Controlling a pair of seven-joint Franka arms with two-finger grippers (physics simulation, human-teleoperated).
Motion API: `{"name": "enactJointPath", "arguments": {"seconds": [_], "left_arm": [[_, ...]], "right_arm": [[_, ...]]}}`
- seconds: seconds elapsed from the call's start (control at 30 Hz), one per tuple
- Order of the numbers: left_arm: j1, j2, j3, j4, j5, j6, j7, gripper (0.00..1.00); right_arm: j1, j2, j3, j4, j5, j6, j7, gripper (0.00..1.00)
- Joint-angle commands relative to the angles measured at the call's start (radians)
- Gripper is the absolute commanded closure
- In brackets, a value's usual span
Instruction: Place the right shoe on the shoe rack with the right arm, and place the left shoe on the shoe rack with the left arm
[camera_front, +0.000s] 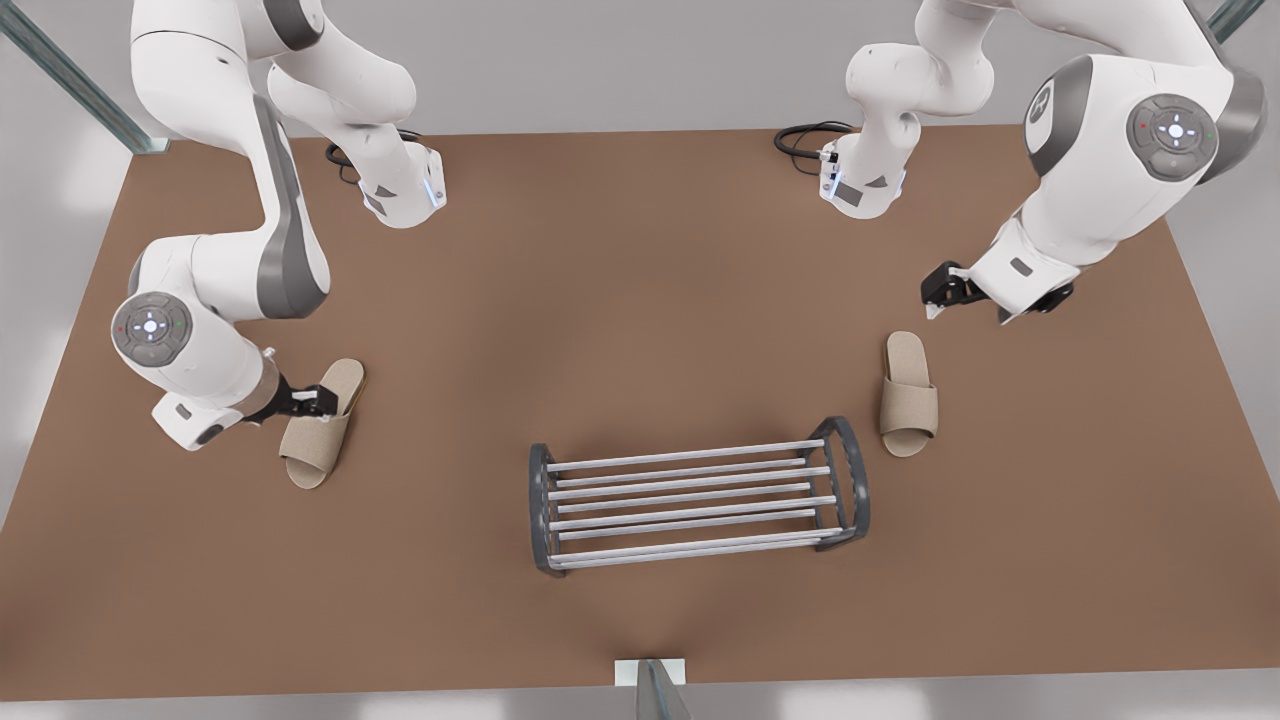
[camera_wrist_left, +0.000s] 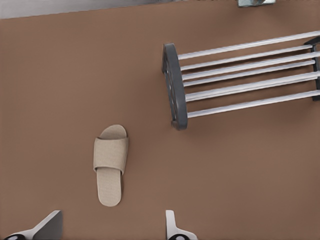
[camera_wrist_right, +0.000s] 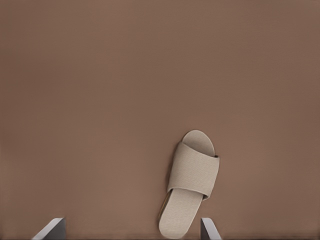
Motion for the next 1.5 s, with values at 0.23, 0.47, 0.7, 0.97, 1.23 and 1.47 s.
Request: {"name": "enactJointPath", "arguments": {"seconds": [0.23, 0.47, 0.7, 0.97, 1.23, 1.47], "left_arm": [[-0.522, 0.203, 0.001, 0.002, 0.430, -0.393, -0.722, 0.00], [-0.623, 0.206, 0.008, -0.654, 0.927, -0.036, -0.910, 0.00], [-0.591, 0.177, 0.058, -0.873, 1.025, 0.629, -3.269, 0.00], [-0.589, 0.137, 0.198, -1.070, 1.708, 0.773, -3.989, 0.00], [-0.586, 0.146, 0.313, -1.219, 1.889, 0.894, -3.474, 0.00], [-0.528, 0.197, 0.359, -1.209, 2.177, 0.949, -3.054, 0.00]], "right_arm": [[-0.129, -0.067, 0.000, -0.387, 0.003, 0.182, 0.014, 0.00], [-0.239, -0.090, 0.000, -0.564, 0.050, 0.523, -0.100, 0.00], [-0.307, -0.015, 0.002, -0.630, 0.052, 0.705, -0.247, 0.00], [-0.377, 0.045, 0.002, -0.601, 0.052, 0.756, -0.402, 0.00], [-0.379, -0.096, 0.034, -0.767, 0.099, 0.690, -0.387, 0.00], [-0.399, 0.025, 0.034, -0.745, 0.098, 0.894, -0.402, 0.00]]}}
